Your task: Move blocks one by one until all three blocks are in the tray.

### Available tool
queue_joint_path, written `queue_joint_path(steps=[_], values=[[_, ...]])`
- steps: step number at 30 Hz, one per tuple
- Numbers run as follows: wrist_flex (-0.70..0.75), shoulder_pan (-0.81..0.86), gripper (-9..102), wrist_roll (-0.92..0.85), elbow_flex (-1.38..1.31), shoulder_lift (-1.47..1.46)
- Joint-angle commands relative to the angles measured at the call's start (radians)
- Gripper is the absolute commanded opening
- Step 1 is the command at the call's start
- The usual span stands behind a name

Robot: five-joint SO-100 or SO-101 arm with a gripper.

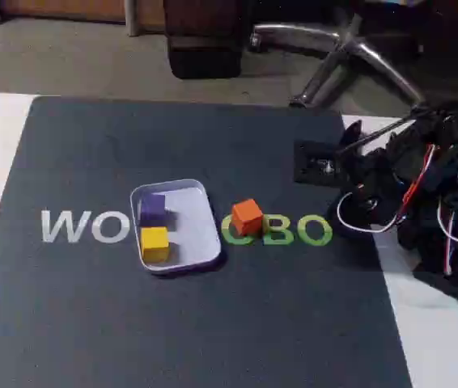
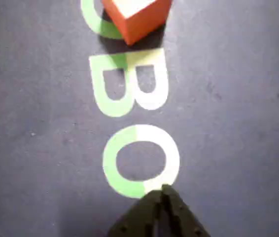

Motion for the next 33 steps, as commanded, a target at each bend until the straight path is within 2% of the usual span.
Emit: queue_joint_path(steps=[1,33], values=[[0.011,-0.299,-6,0.015,-0.003,0.000],[0.009,-0.290,-6,0.005,-0.003,0.000]])
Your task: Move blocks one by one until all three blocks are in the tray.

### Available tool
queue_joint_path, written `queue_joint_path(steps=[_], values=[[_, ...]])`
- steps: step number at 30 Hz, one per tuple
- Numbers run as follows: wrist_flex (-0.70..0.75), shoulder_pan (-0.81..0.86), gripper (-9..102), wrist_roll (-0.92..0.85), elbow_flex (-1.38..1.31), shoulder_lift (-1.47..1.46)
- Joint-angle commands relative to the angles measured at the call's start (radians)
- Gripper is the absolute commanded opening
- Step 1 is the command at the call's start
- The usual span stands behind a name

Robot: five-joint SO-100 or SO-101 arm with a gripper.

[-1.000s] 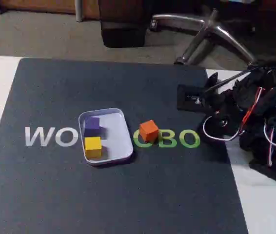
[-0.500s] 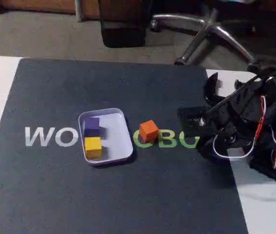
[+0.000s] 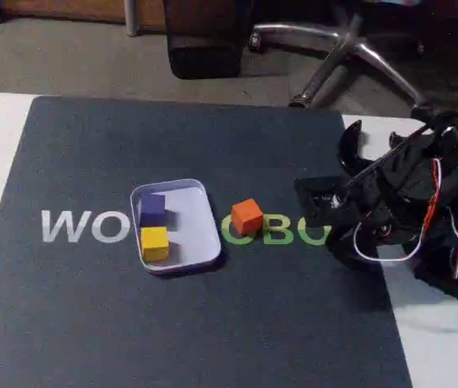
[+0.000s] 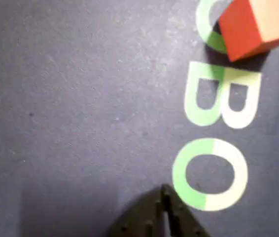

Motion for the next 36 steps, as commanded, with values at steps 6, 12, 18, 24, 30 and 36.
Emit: queue_joint_path(steps=[6,12,18,24,30,36], values=[[0.006,0.172,-3,-0.005,-0.003,0.000],[0.006,0.236,-2,-0.066,-0.003,0.000],[-0.028,0.285,-3,-0.199,-0.003,0.000],[-0.156,0.256,-8,-0.069,-0.023,0.000],[-0.249,0.199,-8,-0.014,-0.057,-0.002],[-0.198,0.184,-8,-0.167,-0.117,-0.002]])
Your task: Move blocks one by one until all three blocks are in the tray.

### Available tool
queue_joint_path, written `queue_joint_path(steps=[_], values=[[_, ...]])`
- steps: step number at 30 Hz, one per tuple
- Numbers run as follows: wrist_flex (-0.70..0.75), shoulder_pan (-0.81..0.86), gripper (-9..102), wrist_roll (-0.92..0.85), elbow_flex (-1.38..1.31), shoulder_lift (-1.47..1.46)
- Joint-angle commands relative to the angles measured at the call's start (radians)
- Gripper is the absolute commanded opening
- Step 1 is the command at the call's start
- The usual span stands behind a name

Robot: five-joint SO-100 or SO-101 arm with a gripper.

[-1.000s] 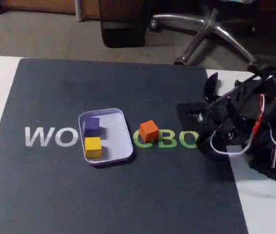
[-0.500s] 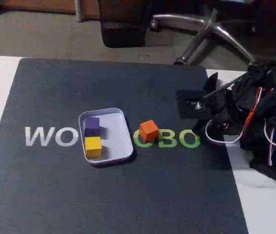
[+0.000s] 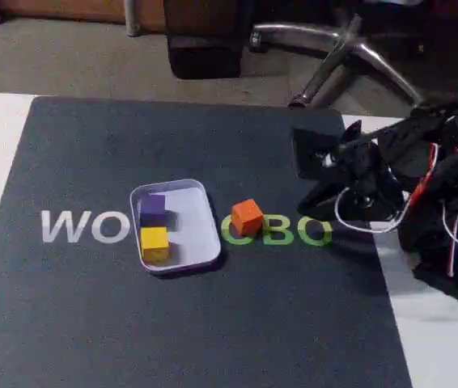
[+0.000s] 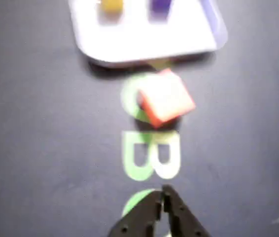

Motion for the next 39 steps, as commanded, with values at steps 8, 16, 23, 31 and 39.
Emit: queue_joint_path(steps=[8,16,23,31,39], values=[[0.227,0.014,-8,-0.087,-0.382,-0.176],[0.275,-0.077,-8,0.101,-0.730,-0.623],[0.285,-0.086,-4,0.107,-0.870,-0.951],[0.238,-0.066,0,0.129,-0.879,-1.037],[0.043,-0.017,3,0.146,-0.907,-1.259]])
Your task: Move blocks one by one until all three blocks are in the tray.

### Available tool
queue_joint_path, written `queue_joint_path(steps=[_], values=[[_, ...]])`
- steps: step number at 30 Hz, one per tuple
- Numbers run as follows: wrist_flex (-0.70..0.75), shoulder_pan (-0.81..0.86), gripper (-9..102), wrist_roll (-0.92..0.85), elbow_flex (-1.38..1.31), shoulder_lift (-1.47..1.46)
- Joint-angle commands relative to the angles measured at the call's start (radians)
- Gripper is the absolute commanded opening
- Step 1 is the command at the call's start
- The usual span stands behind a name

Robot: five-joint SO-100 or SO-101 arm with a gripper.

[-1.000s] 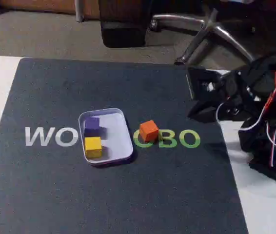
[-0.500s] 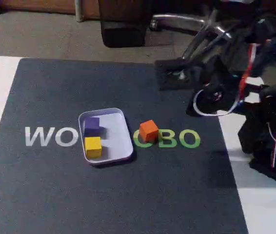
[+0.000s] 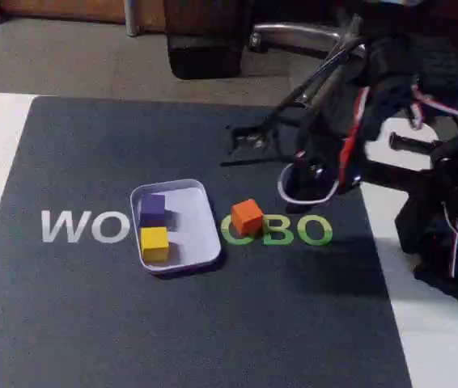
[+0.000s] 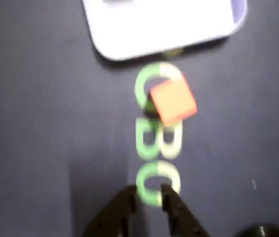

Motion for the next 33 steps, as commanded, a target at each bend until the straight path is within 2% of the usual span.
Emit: queue_joint_path(steps=[1,8,16,22,33], values=[[-0.061,0.029,3,0.012,-0.069,-0.081],[-0.101,0.057,5,-0.041,-0.095,-0.144],[-0.114,0.126,16,-0.348,-0.084,-0.150],[-0.141,0.149,18,-0.535,-0.083,-0.170],[-0.232,0.101,18,-0.578,-0.095,-0.259]])
